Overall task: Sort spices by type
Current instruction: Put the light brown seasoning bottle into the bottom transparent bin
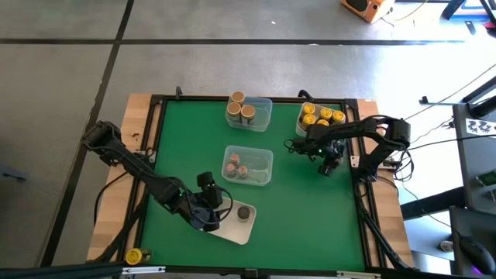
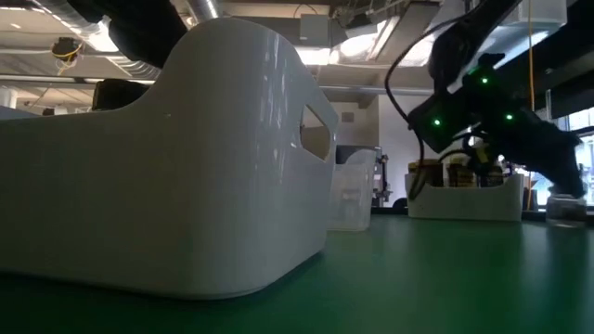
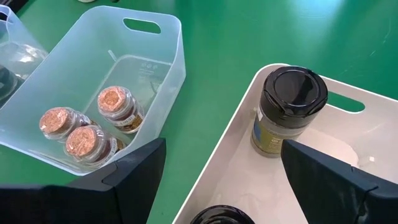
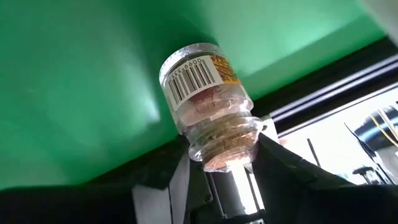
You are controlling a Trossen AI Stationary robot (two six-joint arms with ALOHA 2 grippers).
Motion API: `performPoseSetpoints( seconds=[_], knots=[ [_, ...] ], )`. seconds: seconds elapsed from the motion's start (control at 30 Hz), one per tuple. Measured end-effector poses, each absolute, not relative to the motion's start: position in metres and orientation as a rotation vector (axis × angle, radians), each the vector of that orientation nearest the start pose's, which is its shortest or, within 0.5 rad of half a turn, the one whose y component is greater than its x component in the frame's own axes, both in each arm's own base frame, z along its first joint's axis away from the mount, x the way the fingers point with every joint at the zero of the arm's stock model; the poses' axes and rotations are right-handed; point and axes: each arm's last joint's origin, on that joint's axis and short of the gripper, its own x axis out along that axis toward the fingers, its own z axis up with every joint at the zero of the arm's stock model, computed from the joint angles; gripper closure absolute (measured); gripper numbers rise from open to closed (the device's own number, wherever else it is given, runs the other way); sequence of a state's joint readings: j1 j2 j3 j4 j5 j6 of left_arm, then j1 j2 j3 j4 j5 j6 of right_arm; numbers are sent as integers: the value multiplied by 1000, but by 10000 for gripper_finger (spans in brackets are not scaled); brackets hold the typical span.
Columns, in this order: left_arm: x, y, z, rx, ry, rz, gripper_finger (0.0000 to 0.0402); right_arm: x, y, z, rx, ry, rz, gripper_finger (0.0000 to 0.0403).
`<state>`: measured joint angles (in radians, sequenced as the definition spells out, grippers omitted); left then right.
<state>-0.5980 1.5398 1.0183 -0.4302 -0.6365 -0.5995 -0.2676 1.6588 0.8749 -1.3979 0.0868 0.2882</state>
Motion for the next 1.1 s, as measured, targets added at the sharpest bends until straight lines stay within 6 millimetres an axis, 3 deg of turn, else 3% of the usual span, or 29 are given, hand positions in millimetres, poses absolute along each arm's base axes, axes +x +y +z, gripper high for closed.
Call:
performPoseSetpoints(
  seconds=[0.3, 0.53, 0.83, 1.1],
  knots=[
    [262, -160, 223, -4, 727, 252, 86, 219, -46, 174, 287, 2050, -473, 251],
    [262, -160, 223, -4, 728, 252, 86, 249, -25, 205, 195, 1908, -398, 250],
    [262, -159, 223, -3, 725, 258, 86, 294, 2, 267, 111, 1551, -314, 249],
    [262, -159, 223, -4, 725, 258, 86, 327, 24, 283, 76, 1257, -193, 249]
  ],
)
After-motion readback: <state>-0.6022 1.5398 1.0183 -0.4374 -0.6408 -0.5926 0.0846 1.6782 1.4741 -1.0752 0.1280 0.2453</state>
